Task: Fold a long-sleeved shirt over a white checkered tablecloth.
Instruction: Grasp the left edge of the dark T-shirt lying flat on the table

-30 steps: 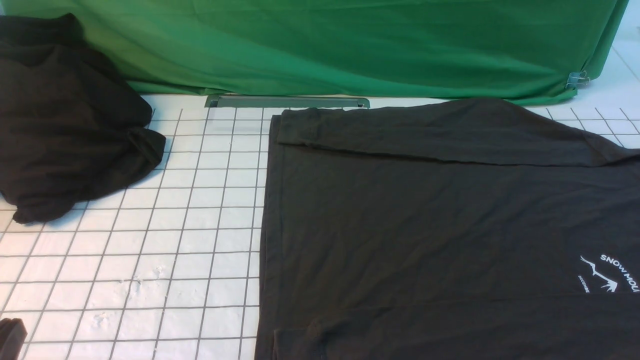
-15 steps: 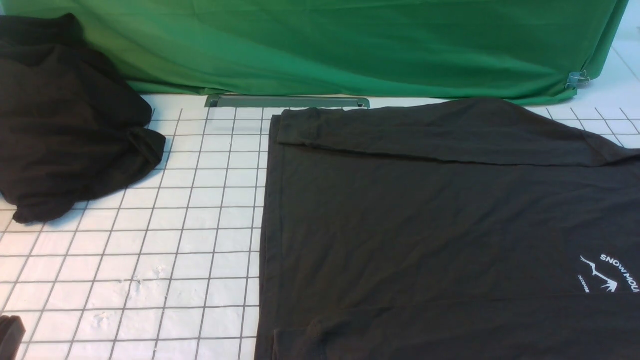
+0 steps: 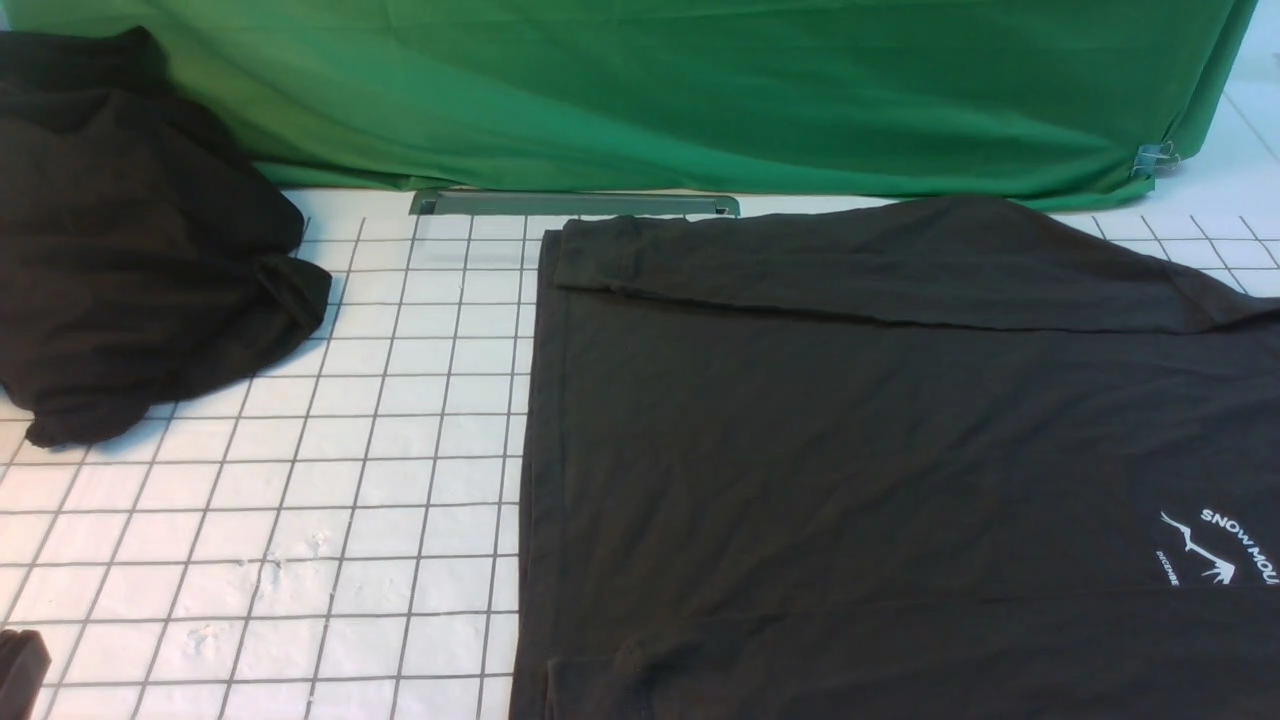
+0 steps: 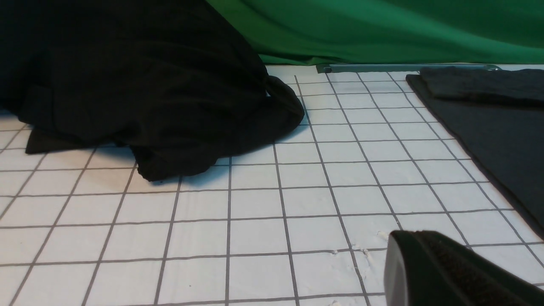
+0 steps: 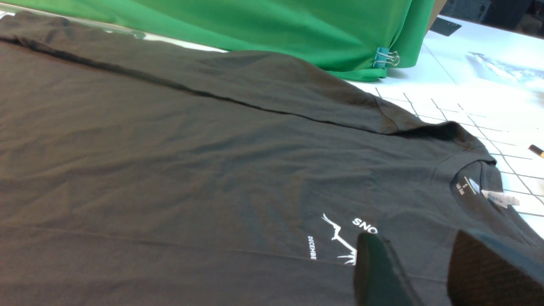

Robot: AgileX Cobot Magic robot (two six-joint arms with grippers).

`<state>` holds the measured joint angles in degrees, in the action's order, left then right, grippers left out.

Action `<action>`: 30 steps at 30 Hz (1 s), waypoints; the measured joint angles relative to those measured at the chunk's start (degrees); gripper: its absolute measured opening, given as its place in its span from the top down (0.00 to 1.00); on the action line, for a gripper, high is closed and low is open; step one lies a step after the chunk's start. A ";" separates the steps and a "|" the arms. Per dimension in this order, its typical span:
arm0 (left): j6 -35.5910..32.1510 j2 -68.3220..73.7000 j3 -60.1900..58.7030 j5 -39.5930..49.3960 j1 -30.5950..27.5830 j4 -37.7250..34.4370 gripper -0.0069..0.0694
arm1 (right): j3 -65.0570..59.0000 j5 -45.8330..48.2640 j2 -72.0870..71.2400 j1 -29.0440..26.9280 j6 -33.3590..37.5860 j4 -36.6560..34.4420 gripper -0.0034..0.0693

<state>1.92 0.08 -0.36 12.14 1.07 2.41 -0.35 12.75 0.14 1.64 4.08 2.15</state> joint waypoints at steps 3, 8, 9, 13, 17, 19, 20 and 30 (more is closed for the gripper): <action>0.05 0.00 0.00 0.00 0.00 0.00 0.91 | 0.00 0.00 0.00 0.00 0.00 0.00 0.62; 1.04 0.00 0.00 -0.16 0.00 -6.47 0.91 | 0.00 -0.30 0.00 0.00 -2.32 -1.43 0.62; 2.08 0.00 0.00 -0.43 0.00 -9.73 0.91 | 0.00 -0.80 0.00 0.00 -4.78 -2.83 0.62; 9.01 0.00 0.00 -2.97 0.00 -35.09 0.91 | 0.00 -3.08 0.00 0.00 -25.09 -11.26 0.62; 10.80 0.00 0.00 -5.88 0.00 -46.45 0.91 | 0.00 -3.26 0.00 0.00 -38.73 -13.05 0.62; 11.12 0.00 0.00 -6.74 0.00 -47.45 0.91 | 0.00 -3.33 0.00 0.00 -40.90 -13.24 0.62; 11.12 0.00 0.00 -7.30 0.00 -48.02 0.91 | 0.00 -3.40 0.00 0.00 -41.42 -13.26 0.62; 11.51 1.19 10.99 -11.78 0.00 -41.03 0.91 | 5.24 -7.07 0.15 2.10 -35.79 -13.36 0.83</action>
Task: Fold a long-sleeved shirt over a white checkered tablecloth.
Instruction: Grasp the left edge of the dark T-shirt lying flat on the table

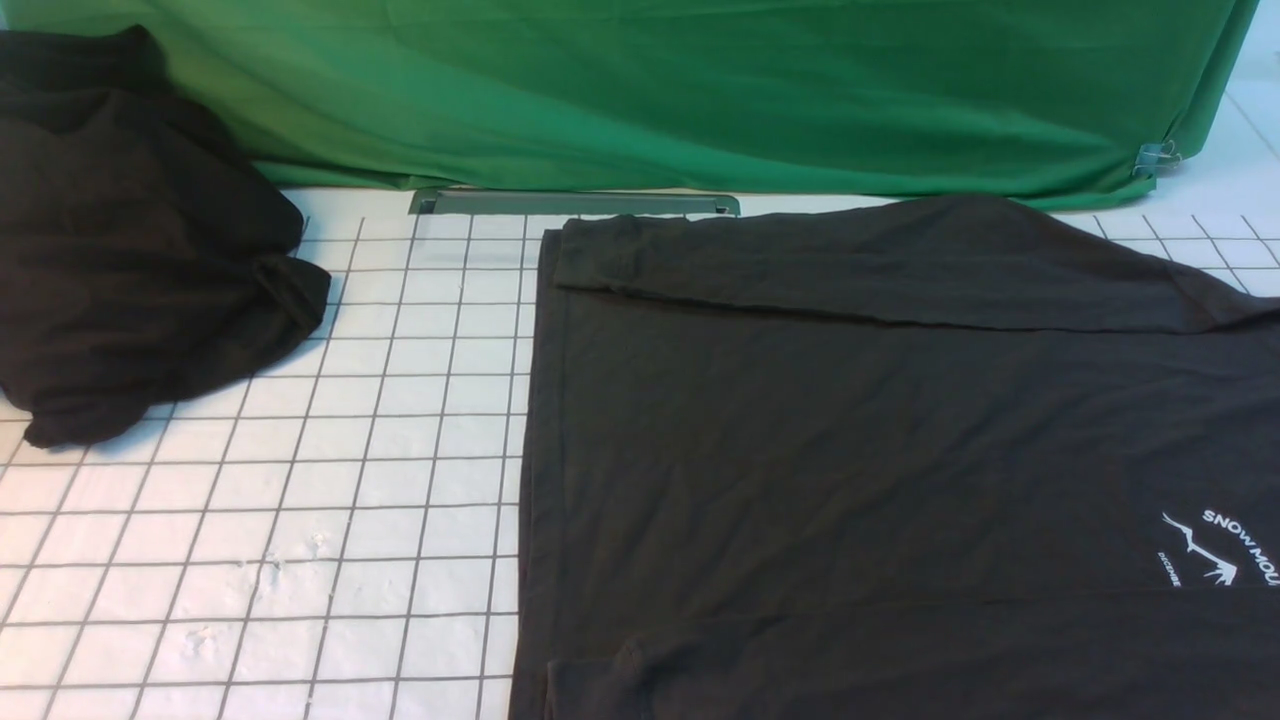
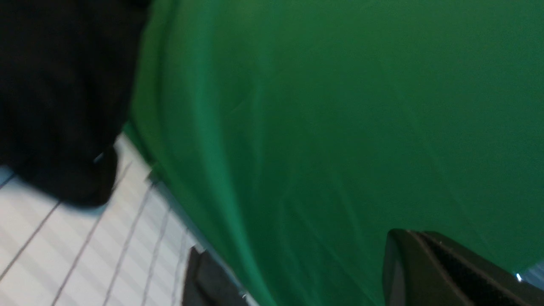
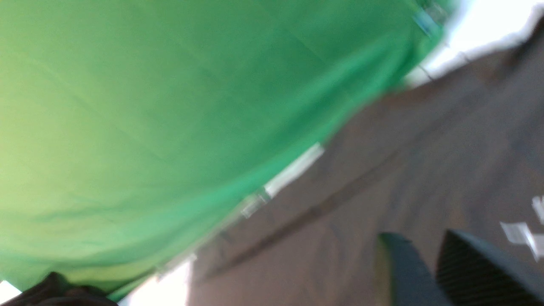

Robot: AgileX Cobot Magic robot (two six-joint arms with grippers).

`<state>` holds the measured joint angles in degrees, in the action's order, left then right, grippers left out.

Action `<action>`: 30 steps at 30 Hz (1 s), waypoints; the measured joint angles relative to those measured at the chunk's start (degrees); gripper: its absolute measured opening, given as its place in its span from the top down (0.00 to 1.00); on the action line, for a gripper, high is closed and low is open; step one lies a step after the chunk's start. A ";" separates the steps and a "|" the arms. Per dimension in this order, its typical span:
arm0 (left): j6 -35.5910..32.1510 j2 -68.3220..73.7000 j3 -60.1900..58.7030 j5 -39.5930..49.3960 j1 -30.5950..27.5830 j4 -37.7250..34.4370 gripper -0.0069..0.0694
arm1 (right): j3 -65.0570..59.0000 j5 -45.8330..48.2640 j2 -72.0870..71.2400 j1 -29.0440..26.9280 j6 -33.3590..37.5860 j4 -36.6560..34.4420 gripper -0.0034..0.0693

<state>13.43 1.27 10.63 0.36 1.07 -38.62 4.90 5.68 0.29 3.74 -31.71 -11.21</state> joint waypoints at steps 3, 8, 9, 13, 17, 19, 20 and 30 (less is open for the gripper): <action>-0.15 7.29 12.72 9.80 0.00 8.59 0.91 | 9.13 1.50 3.48 1.35 10.31 0.00 0.92; -5.17 32.42 32.96 44.65 0.00 17.04 0.91 | 24.51 20.39 17.69 1.78 25.79 1.03 0.94; -7.29 35.62 35.03 48.26 0.00 17.01 0.91 | 26.11 23.28 20.20 1.78 27.37 1.23 0.94; -18.15 52.87 39.69 61.49 0.00 13.05 0.91 | 29.27 37.22 30.02 1.83 32.26 2.09 0.94; -26.72 66.70 39.86 64.70 2.32 2.90 0.91 | 28.88 45.56 38.83 1.83 35.54 2.38 0.94; -27.37 71.54 39.90 63.44 6.62 2.08 0.91 | 28.38 46.64 41.96 1.83 37.21 2.42 0.93; -26.98 72.77 39.92 62.72 8.78 2.45 0.91 | 28.19 46.77 42.67 1.83 37.55 2.42 0.93; -14.59 86.73 40.47 44.35 28.07 12.80 0.72 | 27.75 44.38 44.95 1.83 39.50 2.56 0.90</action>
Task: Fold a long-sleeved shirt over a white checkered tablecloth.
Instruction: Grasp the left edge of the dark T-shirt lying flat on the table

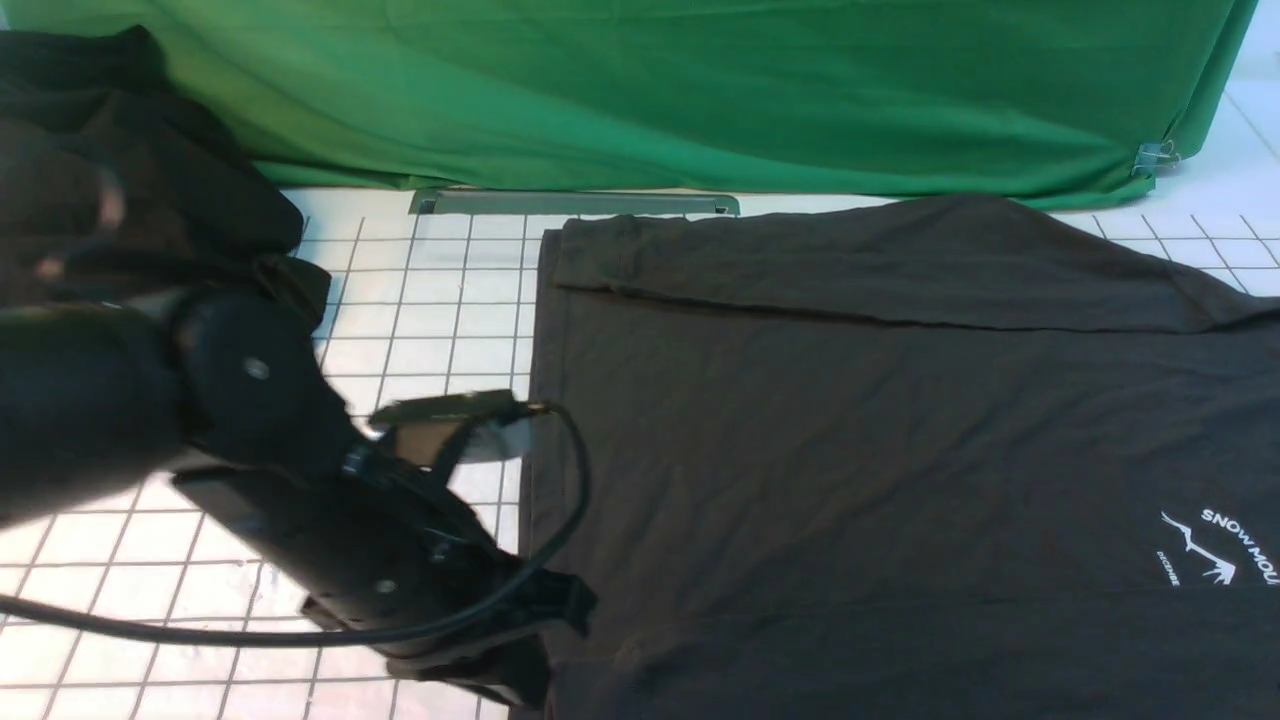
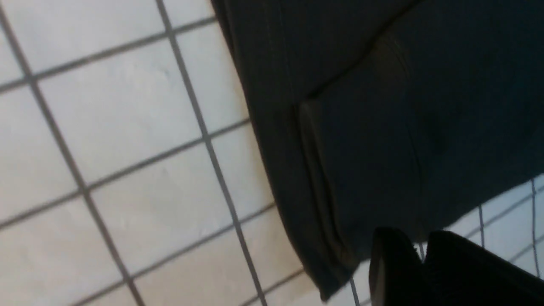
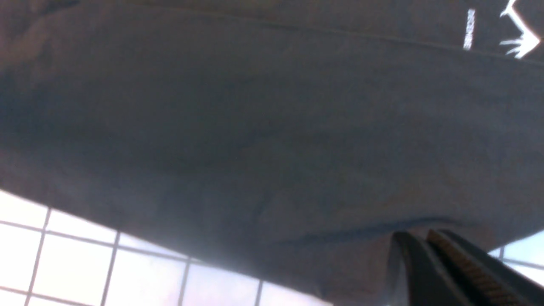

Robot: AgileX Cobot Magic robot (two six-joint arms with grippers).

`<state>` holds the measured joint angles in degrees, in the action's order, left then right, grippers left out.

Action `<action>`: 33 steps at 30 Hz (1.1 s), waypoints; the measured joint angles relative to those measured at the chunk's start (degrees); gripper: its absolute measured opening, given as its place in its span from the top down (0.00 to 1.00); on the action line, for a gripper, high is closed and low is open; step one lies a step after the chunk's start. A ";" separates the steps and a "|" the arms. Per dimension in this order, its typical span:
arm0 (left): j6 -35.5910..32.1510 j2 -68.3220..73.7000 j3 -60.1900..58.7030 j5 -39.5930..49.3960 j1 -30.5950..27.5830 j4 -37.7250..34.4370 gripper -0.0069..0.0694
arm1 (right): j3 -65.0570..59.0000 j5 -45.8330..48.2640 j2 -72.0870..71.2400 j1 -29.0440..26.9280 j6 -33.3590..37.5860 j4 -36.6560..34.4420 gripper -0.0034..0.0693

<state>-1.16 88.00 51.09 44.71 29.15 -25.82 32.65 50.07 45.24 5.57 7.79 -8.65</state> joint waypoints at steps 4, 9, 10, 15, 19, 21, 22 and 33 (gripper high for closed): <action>0.57 3.88 1.59 -2.59 1.09 1.19 0.60 | 0.00 -0.80 0.00 0.00 0.14 0.02 0.88; -1.16 9.09 3.84 -4.60 1.07 1.86 0.44 | 0.00 -1.96 0.00 0.00 0.14 0.02 0.87; -2.22 10.30 3.99 -4.89 1.07 1.45 0.42 | 0.00 -2.14 0.00 0.00 0.14 0.02 0.87; -3.17 12.77 4.04 -6.99 1.07 0.77 0.43 | 0.00 -2.61 0.00 0.00 0.14 0.02 0.86; -3.30 12.93 4.36 -7.89 1.07 0.36 0.52 | 0.00 -2.91 0.00 0.00 0.38 0.06 0.85; -3.30 12.93 4.45 -7.76 1.07 -0.01 0.60 | 0.00 -3.24 0.00 0.00 0.50 0.06 0.85; -3.30 12.93 4.45 -7.28 1.07 -0.30 0.68 | 0.00 -3.37 0.00 0.00 0.54 0.06 0.85; -3.30 12.19 6.28 -2.62 1.07 -1.42 0.89 | 0.00 -4.03 0.00 0.00 0.54 0.06 0.83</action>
<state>-4.46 100.19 57.37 42.09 30.22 -27.23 32.65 46.04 45.24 5.57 8.33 -8.58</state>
